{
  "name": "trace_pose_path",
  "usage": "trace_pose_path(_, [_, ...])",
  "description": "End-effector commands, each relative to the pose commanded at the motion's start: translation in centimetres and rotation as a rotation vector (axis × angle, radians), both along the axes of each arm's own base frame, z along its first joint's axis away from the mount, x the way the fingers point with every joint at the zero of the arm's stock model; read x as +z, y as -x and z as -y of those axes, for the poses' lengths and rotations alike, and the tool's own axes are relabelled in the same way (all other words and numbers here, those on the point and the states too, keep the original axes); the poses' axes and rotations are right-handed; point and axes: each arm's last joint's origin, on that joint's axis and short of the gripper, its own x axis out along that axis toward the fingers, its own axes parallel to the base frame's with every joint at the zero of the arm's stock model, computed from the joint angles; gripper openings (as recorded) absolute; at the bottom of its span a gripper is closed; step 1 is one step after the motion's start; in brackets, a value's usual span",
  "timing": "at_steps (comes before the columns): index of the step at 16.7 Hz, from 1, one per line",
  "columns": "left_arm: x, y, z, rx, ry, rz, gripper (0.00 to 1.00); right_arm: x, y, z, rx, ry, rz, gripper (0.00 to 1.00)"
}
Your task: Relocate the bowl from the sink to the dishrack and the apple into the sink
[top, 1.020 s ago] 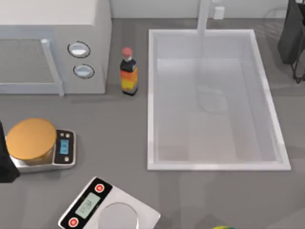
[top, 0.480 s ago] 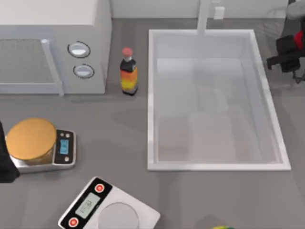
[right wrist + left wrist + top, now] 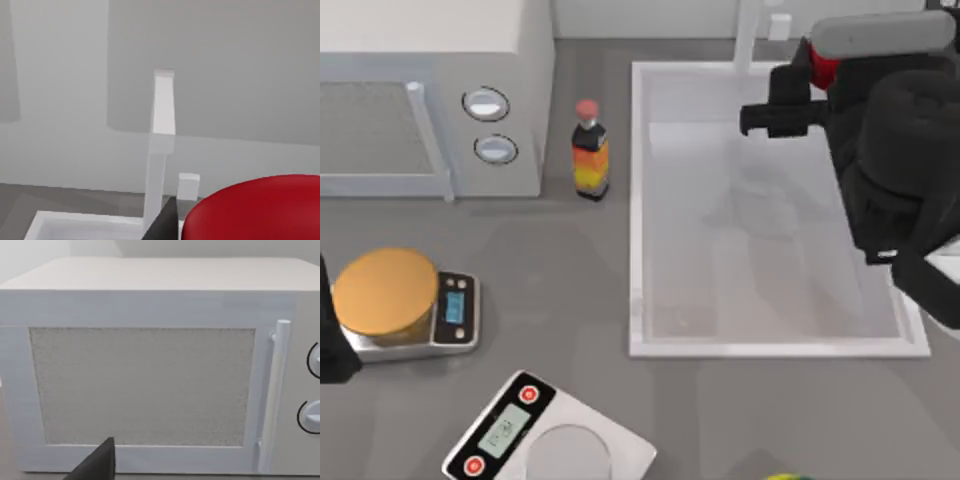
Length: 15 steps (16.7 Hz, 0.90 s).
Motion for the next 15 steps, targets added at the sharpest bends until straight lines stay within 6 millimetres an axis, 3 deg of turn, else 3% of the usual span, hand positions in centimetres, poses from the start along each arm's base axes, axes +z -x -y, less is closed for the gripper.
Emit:
trace_pose_path(4, [0.0,0.0,0.0,0.000,0.000,0.000,1.00,-0.4,1.7,-0.7,-0.009,-0.081,0.058,0.00])
trace_pose_path(10, [0.0,0.0,0.0,0.000,0.000,0.000,1.00,-0.4,1.6,-0.7,-0.012,-0.082,0.059,0.00])
trace_pose_path(15, [0.0,0.0,0.0,0.000,0.000,0.000,1.00,-3.9,0.9,-1.7,0.000,-0.058,0.052,0.00])
